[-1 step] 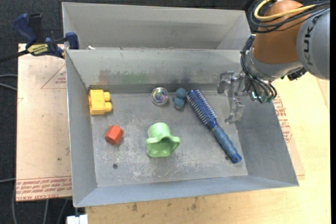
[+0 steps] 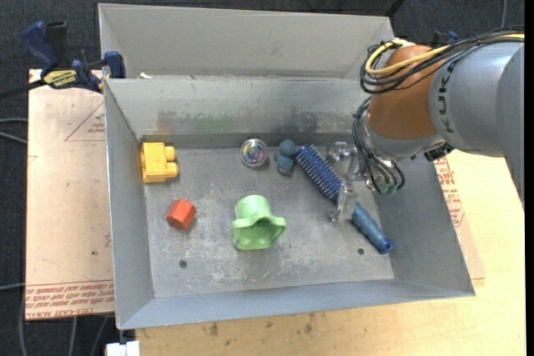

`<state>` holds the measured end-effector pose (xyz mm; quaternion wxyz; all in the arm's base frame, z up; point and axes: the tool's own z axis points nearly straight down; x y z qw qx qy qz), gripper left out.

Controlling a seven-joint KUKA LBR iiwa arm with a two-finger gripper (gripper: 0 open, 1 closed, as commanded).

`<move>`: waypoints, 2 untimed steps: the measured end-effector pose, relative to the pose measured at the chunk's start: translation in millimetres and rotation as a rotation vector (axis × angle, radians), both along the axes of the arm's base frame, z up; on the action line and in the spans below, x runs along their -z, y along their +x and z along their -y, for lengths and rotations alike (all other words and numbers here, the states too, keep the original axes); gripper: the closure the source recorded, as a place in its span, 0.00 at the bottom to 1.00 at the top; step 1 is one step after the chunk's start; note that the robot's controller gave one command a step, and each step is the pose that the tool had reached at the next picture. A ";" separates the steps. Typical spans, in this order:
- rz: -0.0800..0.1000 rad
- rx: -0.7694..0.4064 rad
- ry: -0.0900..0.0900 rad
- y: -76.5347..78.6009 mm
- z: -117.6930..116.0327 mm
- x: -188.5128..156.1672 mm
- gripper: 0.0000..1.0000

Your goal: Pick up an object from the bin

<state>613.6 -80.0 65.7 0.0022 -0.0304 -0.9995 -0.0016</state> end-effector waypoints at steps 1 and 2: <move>0.005 0.001 0.001 1.5 -0.4 -3.7 1.00; 0.014 0.103 -0.003 -12.7 -5.1 -162.2 1.00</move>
Offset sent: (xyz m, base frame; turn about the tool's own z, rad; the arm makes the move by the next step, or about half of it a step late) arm 0.0000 0.0000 0.0000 0.0000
